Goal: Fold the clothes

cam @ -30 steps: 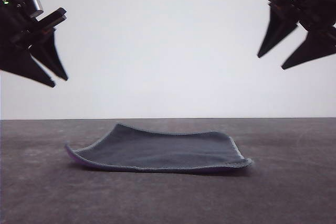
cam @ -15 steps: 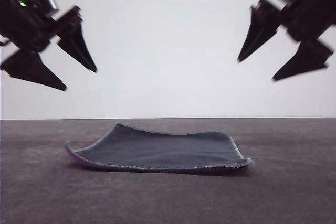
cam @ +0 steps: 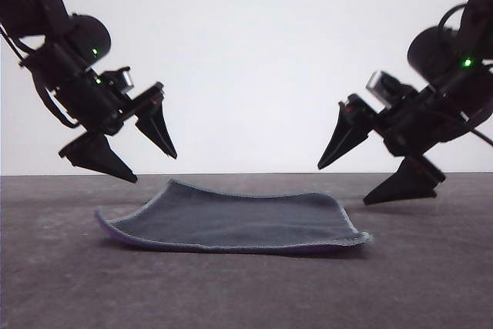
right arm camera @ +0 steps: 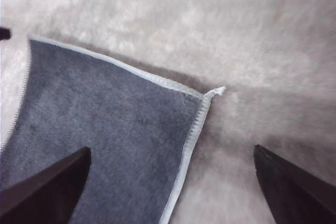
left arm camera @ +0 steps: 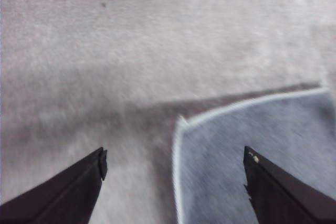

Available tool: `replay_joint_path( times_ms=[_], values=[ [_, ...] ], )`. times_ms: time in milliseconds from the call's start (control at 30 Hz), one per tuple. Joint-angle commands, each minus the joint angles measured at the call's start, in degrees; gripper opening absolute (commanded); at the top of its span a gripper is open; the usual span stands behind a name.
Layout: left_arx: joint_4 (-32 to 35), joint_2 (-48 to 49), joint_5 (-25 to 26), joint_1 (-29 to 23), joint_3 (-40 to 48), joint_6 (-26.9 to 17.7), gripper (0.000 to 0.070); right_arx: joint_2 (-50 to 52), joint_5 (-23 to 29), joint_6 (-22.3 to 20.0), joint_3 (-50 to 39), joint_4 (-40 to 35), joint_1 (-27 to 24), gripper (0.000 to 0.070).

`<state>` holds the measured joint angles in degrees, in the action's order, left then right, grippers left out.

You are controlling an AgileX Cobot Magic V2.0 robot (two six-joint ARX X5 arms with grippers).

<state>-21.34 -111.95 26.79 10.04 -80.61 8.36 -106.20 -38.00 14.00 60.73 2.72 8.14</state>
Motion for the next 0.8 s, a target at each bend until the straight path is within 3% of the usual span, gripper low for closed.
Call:
replay_joint_path(
  times_ms=[0, 767],
  values=[
    [-0.09, -2.67, 0.31, 0.26, -2.03, -0.37, 0.0514, -1.9, -0.94, 1.07, 1.64, -0.65, 0.04, 0.0631],
    [3.22, -6.48, 1.73, 3.37, -3.25, 0.04, 0.0509, -5.56, -2.03, 4.61, 3.25, -3.96, 3.74, 0.0618]
  ],
)
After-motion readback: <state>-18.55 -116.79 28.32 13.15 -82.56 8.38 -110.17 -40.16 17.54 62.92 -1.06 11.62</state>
